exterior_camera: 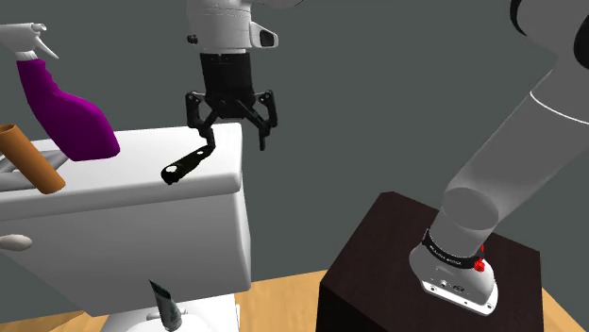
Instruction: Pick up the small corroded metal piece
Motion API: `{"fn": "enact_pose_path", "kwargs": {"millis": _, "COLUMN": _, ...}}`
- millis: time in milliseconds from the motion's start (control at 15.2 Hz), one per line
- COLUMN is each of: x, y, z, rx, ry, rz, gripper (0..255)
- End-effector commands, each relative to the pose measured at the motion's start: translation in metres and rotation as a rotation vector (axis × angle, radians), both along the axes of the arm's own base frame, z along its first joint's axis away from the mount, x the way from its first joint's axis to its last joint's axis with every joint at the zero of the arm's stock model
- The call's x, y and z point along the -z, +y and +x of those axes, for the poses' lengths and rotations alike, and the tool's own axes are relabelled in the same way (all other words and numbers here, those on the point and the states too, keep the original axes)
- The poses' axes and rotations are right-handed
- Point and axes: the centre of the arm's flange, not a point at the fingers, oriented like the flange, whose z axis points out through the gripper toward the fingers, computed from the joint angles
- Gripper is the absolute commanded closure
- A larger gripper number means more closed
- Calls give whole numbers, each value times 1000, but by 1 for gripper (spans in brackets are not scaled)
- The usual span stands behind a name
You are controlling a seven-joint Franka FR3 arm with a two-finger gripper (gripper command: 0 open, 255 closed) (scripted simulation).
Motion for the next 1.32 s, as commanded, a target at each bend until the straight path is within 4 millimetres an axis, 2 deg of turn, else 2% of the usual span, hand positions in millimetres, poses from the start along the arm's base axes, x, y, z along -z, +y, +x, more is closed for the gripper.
{"fn": "enact_pose_path", "kwargs": {"millis": 0, "x": 0, "y": 13, "z": 20, "rx": 83, "ry": 5, "rz": 6, "gripper": 0}}
{"fn": "enact_pose_path", "kwargs": {"millis": 396, "x": -6, "y": 45, "z": 86, "rx": 305, "ry": 17, "rz": 18, "gripper": 0}}
{"fn": "enact_pose_path", "kwargs": {"millis": 462, "x": -6, "y": 46, "z": 89, "rx": 314, "ry": 17, "rz": 19, "gripper": 0}}
{"fn": "enact_pose_path", "kwargs": {"millis": 924, "x": 34, "y": 46, "z": 89, "rx": 314, "ry": 17, "rz": 19, "gripper": 0}}
{"fn": "enact_pose_path", "kwargs": {"millis": 1056, "x": 34, "y": 46, "z": 89, "rx": 314, "ry": 17, "rz": 19, "gripper": 0}}
{"fn": "enact_pose_path", "kwargs": {"millis": 1122, "x": 33, "y": 46, "z": 89, "rx": 314, "ry": 17, "rz": 19, "gripper": 255}}
{"fn": "enact_pose_path", "kwargs": {"millis": 1254, "x": 34, "y": 46, "z": 89, "rx": 314, "ry": 17, "rz": 19, "gripper": 255}}
